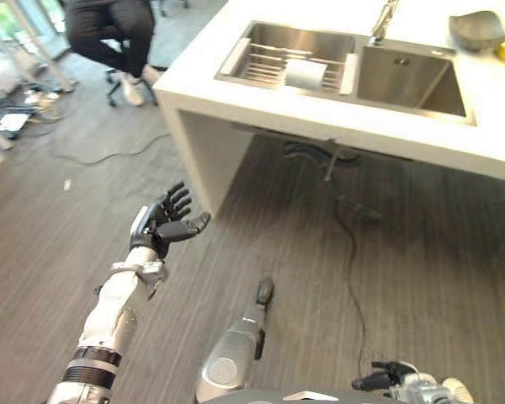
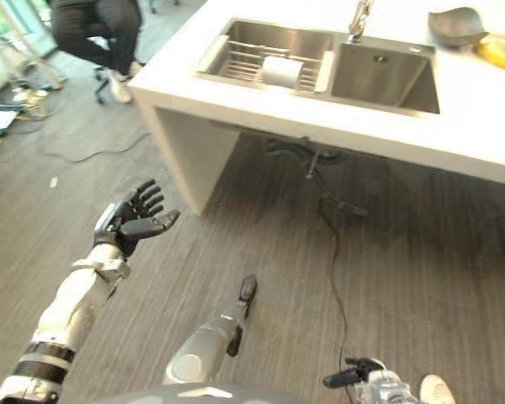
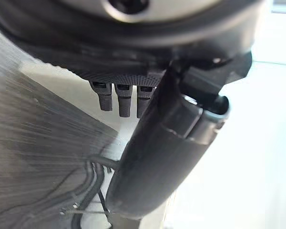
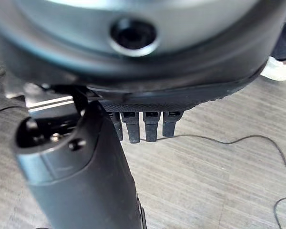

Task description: Place the dishes in the dishwasher.

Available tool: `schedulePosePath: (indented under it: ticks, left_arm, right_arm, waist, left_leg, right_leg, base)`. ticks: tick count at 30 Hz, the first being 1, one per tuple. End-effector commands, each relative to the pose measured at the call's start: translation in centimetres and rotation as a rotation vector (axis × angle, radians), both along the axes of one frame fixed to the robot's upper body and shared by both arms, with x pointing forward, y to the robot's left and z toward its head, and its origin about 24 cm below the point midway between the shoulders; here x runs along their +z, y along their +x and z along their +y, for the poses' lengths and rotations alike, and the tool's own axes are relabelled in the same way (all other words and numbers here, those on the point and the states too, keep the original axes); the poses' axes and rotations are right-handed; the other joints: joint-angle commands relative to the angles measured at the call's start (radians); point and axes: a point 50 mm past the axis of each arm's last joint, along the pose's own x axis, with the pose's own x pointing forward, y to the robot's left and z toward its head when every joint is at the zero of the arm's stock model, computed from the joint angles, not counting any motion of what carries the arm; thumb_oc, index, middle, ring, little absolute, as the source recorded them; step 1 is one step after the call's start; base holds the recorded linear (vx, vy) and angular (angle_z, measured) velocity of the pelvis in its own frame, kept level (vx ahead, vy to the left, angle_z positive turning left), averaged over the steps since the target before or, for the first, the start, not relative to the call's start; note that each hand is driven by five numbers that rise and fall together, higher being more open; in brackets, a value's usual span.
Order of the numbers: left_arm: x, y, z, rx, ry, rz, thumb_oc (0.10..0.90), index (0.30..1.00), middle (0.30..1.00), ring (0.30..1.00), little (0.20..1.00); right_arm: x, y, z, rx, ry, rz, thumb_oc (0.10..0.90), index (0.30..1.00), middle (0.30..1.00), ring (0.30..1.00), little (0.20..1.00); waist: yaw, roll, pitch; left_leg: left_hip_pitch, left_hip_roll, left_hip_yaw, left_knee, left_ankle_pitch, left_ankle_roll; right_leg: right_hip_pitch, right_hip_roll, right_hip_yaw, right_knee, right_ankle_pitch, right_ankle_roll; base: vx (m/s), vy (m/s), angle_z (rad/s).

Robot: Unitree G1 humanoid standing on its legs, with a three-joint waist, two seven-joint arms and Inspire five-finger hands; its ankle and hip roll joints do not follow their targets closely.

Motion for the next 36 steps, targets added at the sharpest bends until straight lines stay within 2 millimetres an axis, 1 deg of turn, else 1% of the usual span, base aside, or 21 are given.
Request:
schedulePosePath:
  ticks: [1,2,3,4,7,8,9,10,12,13,14,15,20,24,26,29,31,32,33,34,36]
  left_arm:
    - [8.9,1.1,-1.6,-0.131,0.098,-0.409,0.8,0.9,0.9,0.9,0.9]
    - [9.7,1.1,-1.8,-0.136,0.133,-0.439,0.8,0.9,0.9,0.9,0.9]
    - [9.7,1.1,-1.8,-0.136,0.133,-0.44,0.8,0.9,0.9,0.9,0.9]
    - [11.8,0.8,-2.3,-0.153,0.224,-0.527,0.8,0.9,0.9,0.9,0.9]
    - [13.5,0.4,-2.6,-0.14,0.296,-0.607,0.8,0.9,0.9,0.9,0.9]
    - [14.4,0.1,-2.8,-0.137,0.326,-0.652,0.8,0.9,0.9,0.9,0.9]
    - [15.8,-0.2,-3.3,-0.142,0.354,-0.724,0.8,0.9,0.9,0.9,0.9]
    - [16.5,-0.3,-3.5,-0.144,0.361,-0.761,0.8,0.9,0.9,0.9,0.9]
    - [16.7,-0.1,-3.6,-0.127,0.364,-0.78,0.8,0.9,0.9,0.9,0.9]
    - [16.7,-0.1,-3.6,-0.126,0.364,-0.78,0.8,0.9,0.9,0.9,0.9]
    - [16.3,0.7,-4.0,-0.136,0.376,-0.759,0.8,0.9,0.9,0.9,0.9]
    - [16.1,0.9,-4.7,-0.173,0.373,-0.748,0.8,0.9,0.9,0.9,0.9]
    - [13.6,2.6,-5.2,-0.181,0.32,-0.635,0.8,0.9,0.9,0.9,0.9]
    - [12.5,3.5,-5.2,-0.166,0.33,-0.581,0.8,0.9,0.9,0.9,0.9]
    - [11.5,3.8,-5.1,-0.154,0.35,-0.535,0.8,0.9,0.9,0.9,0.9]
    - [11.1,4.0,-5.0,-0.14,0.376,-0.516,0.8,0.9,0.9,0.9,0.9]
    - [11.3,4.2,-5.1,-0.139,0.391,-0.522,0.8,0.9,0.9,0.9,0.9]
    - [11.3,4.1,-5.0,-0.138,0.424,-0.523,0.8,0.9,0.9,0.9,0.9]
    - [11.2,4.0,-5.0,-0.139,0.424,-0.523,0.8,0.9,0.9,0.9,0.9]
    - [10.9,4.1,-4.9,-0.138,0.423,-0.506,0.8,0.9,0.9,0.9,0.9]
    - [10.7,4.4,-5.7,-0.181,0.441,-0.501,0.8,0.9,0.9,0.9,0.9]
  right_arm:
    - [-0.5,-3.2,0.3,-0.01,0.046,0.095,0.8,0.9,0.9,0.9,0.9]
    - [-0.5,-3.2,0.3,-0.011,0.05,0.096,0.8,0.9,0.9,0.9,0.9]
    - [-0.5,-3.2,0.3,-0.011,0.05,0.095,0.8,0.9,0.9,0.9,0.9]
    - [-0.4,-3.0,0.1,-0.04,0.058,0.086,0.8,0.9,0.9,0.9,0.9]
    - [-0.4,-2.8,0.1,-0.057,0.066,0.076,0.8,0.9,0.9,0.9,0.9]
    - [-0.4,-2.8,0.3,-0.058,0.076,0.072,0.8,0.9,0.9,0.9,0.9]
    - [-0.4,-2.3,0.5,-0.046,0.085,0.059,0.8,0.9,0.9,0.9,0.9]
    - [-0.4,-2.0,0.4,-0.043,0.084,0.051,0.8,0.9,0.9,0.9,0.9]
    - [-0.3,-1.9,0.2,-0.057,0.075,0.05,0.8,0.9,0.9,0.9,0.9]
    - [-0.3,-1.9,0.1,-0.058,0.075,0.05,0.8,0.9,0.9,0.9,0.9]
    - [-0.3,-2.0,0.2,-0.061,0.078,0.056,0.8,0.9,0.9,0.9,0.9]
    - [-0.4,-2.1,0.4,-0.058,0.084,0.062,0.8,0.9,0.9,0.9,0.9]
    - [-0.1,-1.8,-0.5,-0.083,0.053,0.034,0.8,0.9,0.9,0.9,0.9]
    - [0.1,-1.8,-1.0,-0.111,0.031,0.01,0.8,0.9,0.9,0.9,0.9]
    - [0.2,-1.7,-1.0,-0.128,0.03,-0.011,0.8,0.9,0.9,0.9,0.9]
    - [0.3,-1.1,-0.9,-0.085,0.022,-0.021,0.8,0.9,0.9,0.9,0.9]
    - [0.4,-1.2,-1.5,-0.093,0.003,-0.016,0.8,0.9,0.9,0.9,0.9]
    - [0.6,-1.5,-2.0,-0.108,-0.02,-0.013,0.8,0.9,0.9,0.9,0.9]
    - [0.6,-1.5,-2.0,-0.109,-0.02,-0.012,0.8,0.9,0.9,0.9,0.9]
    - [0.4,-2.3,-2.0,-0.125,-0.014,0.017,0.8,0.9,0.9,0.9,0.9]
    - [0.3,-2.5,-1.8,-0.155,-0.001,0.007,0.8,0.9,0.9,0.9,0.9]
  waist:
    - [0.008,-0.042,-0.1]
    - [-0.002,-0.045,-0.091]
    - [0.0,-0.041,-0.094]
    - [-0.028,-0.015,-0.072]
    - [-0.048,0.019,-0.063]
    - [-0.059,0.023,-0.061]
    - [-0.074,0.031,-0.059]
    - [-0.081,0.031,-0.059]
    - [-0.106,0.028,-0.06]
    - [-0.107,0.032,-0.056]
    - [-0.112,0.016,-0.069]
    - [-0.114,0.01,-0.079]
    - [-0.15,0.006,-0.12]
    - [-0.165,0.013,-0.125]
    - [-0.176,0.019,-0.114]
    - [-0.168,0.011,-0.076]
    - [-0.166,0.014,-0.077]
    - [-0.157,0.011,-0.069]
    - [-0.157,0.01,-0.07]
    - [-0.163,0.038,-0.088]
    - [-0.179,0.048,-0.113]
  left_leg:
    - [0.111,0.041,0.023,-0.034,-0.033,-0.037]
    - [0.124,0.038,0.021,-0.017,-0.058,-0.021]
    - [0.119,0.043,0.022,-0.015,-0.057,-0.022]
    - [0.15,0.053,0.002,0.021,-0.103,0.005]
    - [0.192,0.068,-0.017,0.02,-0.128,0.017]
    - [0.222,0.062,-0.031,0.009,-0.141,0.018]
    - [0.256,0.062,-0.054,0.006,-0.165,0.005]
    - [0.269,0.062,-0.066,0.008,-0.176,-0.009]
    - [0.311,0.06,-0.105,-0.007,-0.208,-0.033]
    - [0.319,0.064,-0.107,-0.008,-0.212,-0.033]
    - [0.355,0.067,-0.111,-0.033,-0.226,-0.052]
    - [0.362,0.07,-0.108,-0.044,-0.226,-0.057]
    - [0.384,0.111,-0.142,-0.047,-0.235,-0.101]
    - [0.378,0.136,-0.155,-0.008,-0.251,-0.123]
    - [0.348,0.142,-0.158,0.131,-0.276,-0.139]
    - [0.236,0.11,-0.173,0.348,-0.22,-0.141]
    - [0.201,0.152,-0.163,0.249,-0.231,-0.137]
    - [0.152,0.17,-0.143,0.217,-0.182,-0.144]
    - [0.153,0.169,-0.143,0.214,-0.181,-0.145]
    - [0.211,0.211,-0.117,0.093,-0.183,-0.141]
    - [0.258,0.215,-0.098,0.003,-0.163,-0.148]
  right_leg:
    - [-0.22,-0.111,-0.06,0.3,0.075,0.17]
    - [-0.264,-0.12,-0.055,0.414,0.148,0.201]
    - [-0.268,-0.116,-0.053,0.412,0.153,0.2]
    - [-0.366,-0.11,-0.048,0.622,0.254,0.227]
    - [-0.459,-0.138,-0.084,0.735,0.254,0.223]
    - [-0.476,-0.178,-0.117,0.694,0.222,0.205]
    - [-0.496,-0.225,-0.159,0.533,0.152,0.169]
    - [-0.515,-0.246,-0.152,0.424,0.136,0.164]
    - [-0.527,-0.262,-0.107,0.215,0.172,0.178]
    - [-0.511,-0.258,-0.111,0.198,0.178,0.178]
    - [-0.49,-0.267,-0.089,0.136,0.222,0.202]
    - [-0.472,-0.271,-0.103,0.112,0.227,0.2]
    - [-0.409,-0.245,-0.149,0.049,0.233,0.182]
    - [-0.385,-0.229,-0.167,0.058,0.2,0.163]
    - [-0.361,-0.211,-0.176,0.081,0.154,0.132]
    - [-0.336,-0.206,-0.155,0.084,0.137,0.109]
    - [-0.322,-0.211,-0.145,0.064,0.121,0.128]
    - [-0.297,-0.217,-0.149,0.05,0.119,0.135]
    - [-0.295,-0.218,-0.149,0.047,0.119,0.135]
    - [-0.313,-0.211,-0.131,0.071,0.104,0.144]
    - [-0.327,-0.231,-0.133,0.072,0.122,0.159]
  base:
    - [0.32,0.071,-0.92]
    - [0.31,0.071,-0.83]
    - [0.19,0.095,-0.57]
    - [0.16,0.092,-0.34]
    - [0.16,0.063,0.3]
    - [0.38,-0.017,0.34]
    - [0.39,-0.121,0.42]
    - [0.42,-0.222,0.55]
    - [0.28,-0.179,0.58]
    - [0.29,-0.182,0.85]
    - [0.25,-0.168,0.86]
    - [0.32,-0.238,0.84]
    - [0.2,-0.15,0.47]
    - [0.12,-0.128,0.32]
    - [0.15,-0.16,0.31]
    - [0.0,-0.037,-0.21]
    - [0.08,0.089,-0.07]
    - [0.09,0.062,-0.11]
    - [0.1,0.146,-0.02]
    - [0.09,0.192,-0.06]
    - [0.1,0.235,-0.28]
